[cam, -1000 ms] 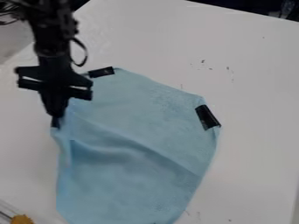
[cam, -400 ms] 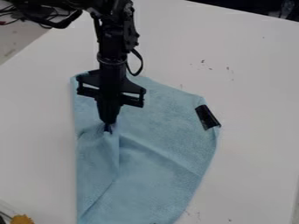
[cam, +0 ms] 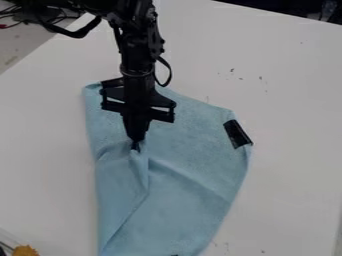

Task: Fold cloth from bottom left to top right

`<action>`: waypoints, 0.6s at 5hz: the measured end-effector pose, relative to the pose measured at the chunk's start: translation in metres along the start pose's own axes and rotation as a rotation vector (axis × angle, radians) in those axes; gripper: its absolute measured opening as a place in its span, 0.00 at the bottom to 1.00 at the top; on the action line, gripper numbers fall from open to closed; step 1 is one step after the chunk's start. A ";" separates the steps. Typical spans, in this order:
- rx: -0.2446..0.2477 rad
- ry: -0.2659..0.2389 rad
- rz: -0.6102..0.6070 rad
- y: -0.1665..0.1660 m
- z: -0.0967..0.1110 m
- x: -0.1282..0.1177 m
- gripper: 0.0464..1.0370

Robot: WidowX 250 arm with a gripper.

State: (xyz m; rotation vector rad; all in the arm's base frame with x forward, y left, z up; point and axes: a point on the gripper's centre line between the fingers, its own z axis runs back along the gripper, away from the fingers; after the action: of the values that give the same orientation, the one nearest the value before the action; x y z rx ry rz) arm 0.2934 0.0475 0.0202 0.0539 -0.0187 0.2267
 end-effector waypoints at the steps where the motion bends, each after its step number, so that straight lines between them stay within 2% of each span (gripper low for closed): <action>1: -0.027 -0.014 -0.012 -0.005 0.000 0.002 0.04; 2: -0.043 -0.013 -0.010 -0.007 0.000 0.002 0.20; 3: -0.068 -0.030 0.018 -0.011 0.006 0.003 0.48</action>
State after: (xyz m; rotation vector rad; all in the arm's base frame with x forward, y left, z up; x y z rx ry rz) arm 0.2989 0.0374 0.0262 -0.0107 -0.0570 0.2433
